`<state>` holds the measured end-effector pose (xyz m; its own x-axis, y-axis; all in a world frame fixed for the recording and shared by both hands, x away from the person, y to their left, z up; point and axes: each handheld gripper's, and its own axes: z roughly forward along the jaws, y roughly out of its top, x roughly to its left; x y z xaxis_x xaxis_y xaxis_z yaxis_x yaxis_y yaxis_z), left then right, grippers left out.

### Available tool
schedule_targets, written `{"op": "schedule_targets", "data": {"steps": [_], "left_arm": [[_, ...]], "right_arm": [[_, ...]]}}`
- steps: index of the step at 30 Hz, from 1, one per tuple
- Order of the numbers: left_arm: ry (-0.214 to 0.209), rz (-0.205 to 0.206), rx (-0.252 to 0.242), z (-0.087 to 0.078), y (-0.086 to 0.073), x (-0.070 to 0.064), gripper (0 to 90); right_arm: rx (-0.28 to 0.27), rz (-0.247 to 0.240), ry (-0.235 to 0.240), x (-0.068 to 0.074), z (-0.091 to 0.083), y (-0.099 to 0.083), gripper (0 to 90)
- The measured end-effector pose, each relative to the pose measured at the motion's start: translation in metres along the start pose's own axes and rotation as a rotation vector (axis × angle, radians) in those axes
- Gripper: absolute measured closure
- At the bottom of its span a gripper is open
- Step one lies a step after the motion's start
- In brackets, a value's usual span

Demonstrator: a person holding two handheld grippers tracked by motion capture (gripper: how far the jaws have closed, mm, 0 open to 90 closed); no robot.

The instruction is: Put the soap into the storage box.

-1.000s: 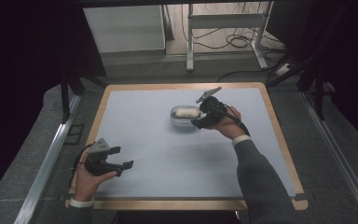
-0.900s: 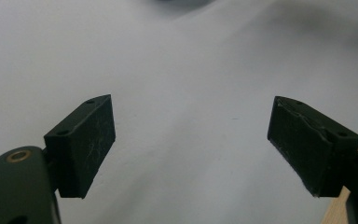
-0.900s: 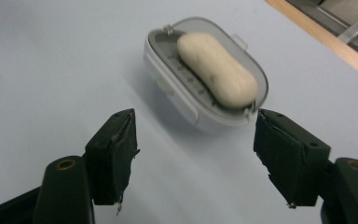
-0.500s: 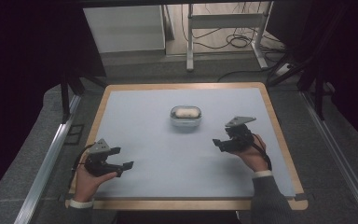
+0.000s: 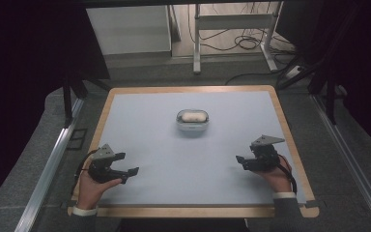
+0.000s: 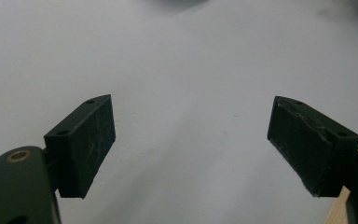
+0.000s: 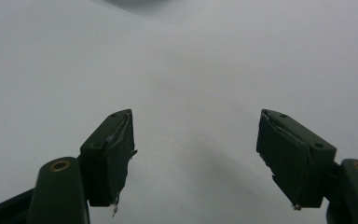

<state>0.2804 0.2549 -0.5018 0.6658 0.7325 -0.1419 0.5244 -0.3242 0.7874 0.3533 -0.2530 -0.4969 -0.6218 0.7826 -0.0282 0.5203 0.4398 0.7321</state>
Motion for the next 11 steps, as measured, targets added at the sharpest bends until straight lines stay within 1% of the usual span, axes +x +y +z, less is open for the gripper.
{"op": "schedule_targets", "data": {"steps": [2, 5, 9, 11], "left_arm": [[0.001, 0.002, 0.003, 0.0006, 0.0001, 0.0000, 15.6], [0.001, 0.006, 0.008, 0.0018, 0.0000, -0.0001, 15.6], [0.002, 0.006, 0.007, 0.0018, 0.0002, 0.0001, 15.5], [0.005, 0.008, 0.008, 0.0014, 0.0002, 0.0001, 15.5]], "right_arm": [[-0.009, 0.005, 0.001, -0.0004, 0.0008, 0.0001, 27.3], [-0.011, -0.009, -0.002, 0.0003, 0.0028, 0.0000, 27.1], [-0.021, -0.003, -0.010, 0.0002, 0.0044, -0.0006, 26.7], [-0.027, -0.007, -0.012, -0.0004, 0.0043, -0.0005, 26.5]]}}
